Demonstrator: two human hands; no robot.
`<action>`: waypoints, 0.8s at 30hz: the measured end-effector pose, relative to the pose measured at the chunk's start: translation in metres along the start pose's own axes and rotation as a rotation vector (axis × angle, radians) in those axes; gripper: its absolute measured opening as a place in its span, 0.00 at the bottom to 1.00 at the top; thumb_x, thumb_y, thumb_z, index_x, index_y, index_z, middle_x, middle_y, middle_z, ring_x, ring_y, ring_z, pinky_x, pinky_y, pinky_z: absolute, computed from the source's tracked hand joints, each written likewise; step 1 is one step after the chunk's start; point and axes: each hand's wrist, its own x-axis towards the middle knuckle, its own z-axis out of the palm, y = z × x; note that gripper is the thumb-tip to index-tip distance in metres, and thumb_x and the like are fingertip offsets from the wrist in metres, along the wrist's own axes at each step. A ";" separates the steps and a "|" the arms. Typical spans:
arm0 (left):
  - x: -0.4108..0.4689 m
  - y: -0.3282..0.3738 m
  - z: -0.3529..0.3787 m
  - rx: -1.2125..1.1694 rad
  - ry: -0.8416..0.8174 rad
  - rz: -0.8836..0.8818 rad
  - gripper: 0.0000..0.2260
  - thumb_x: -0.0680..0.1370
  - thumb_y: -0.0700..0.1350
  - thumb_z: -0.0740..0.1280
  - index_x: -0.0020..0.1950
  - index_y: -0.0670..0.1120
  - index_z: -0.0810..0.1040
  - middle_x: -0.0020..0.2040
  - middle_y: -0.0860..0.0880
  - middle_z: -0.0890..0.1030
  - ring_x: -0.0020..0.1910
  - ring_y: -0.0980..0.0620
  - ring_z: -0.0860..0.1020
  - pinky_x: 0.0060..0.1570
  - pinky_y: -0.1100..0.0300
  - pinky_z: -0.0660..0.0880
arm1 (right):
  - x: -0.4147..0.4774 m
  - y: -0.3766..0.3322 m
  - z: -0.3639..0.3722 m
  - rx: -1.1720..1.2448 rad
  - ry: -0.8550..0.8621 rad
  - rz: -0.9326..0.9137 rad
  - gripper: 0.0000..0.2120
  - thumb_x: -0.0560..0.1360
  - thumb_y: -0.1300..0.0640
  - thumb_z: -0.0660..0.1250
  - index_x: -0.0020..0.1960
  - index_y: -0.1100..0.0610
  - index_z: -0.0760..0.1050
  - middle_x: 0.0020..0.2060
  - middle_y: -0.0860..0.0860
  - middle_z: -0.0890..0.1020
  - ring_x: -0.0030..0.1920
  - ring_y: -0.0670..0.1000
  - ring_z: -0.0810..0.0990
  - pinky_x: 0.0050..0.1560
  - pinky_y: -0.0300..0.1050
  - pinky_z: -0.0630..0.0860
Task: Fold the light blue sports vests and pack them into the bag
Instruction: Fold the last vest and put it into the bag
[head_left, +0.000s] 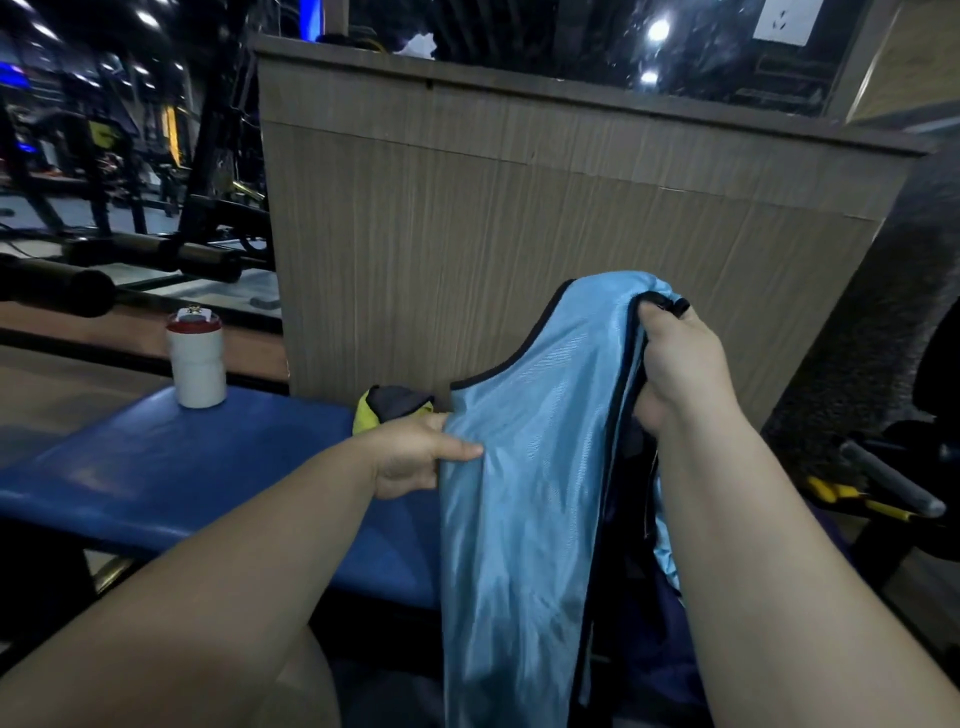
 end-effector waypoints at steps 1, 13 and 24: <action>0.001 0.003 0.003 -0.064 0.009 0.027 0.10 0.80 0.37 0.64 0.59 0.46 0.78 0.53 0.49 0.85 0.51 0.53 0.83 0.51 0.59 0.80 | 0.002 0.002 -0.001 -0.021 0.010 -0.003 0.08 0.81 0.58 0.61 0.51 0.50 0.78 0.40 0.48 0.85 0.40 0.49 0.84 0.41 0.45 0.82; 0.019 0.048 0.032 0.330 0.292 0.370 0.12 0.77 0.40 0.64 0.38 0.54 0.78 0.36 0.51 0.79 0.37 0.52 0.76 0.40 0.54 0.71 | -0.002 0.036 0.014 -0.897 -0.474 -0.028 0.19 0.66 0.50 0.71 0.56 0.52 0.77 0.47 0.47 0.82 0.44 0.47 0.81 0.46 0.44 0.77; 0.004 -0.031 -0.001 0.366 -0.182 -0.046 0.16 0.73 0.38 0.74 0.61 0.43 0.80 0.57 0.48 0.83 0.57 0.50 0.81 0.58 0.58 0.77 | 0.012 0.018 0.014 -0.267 -0.120 0.006 0.04 0.73 0.60 0.64 0.40 0.56 0.72 0.36 0.56 0.77 0.38 0.55 0.76 0.40 0.52 0.72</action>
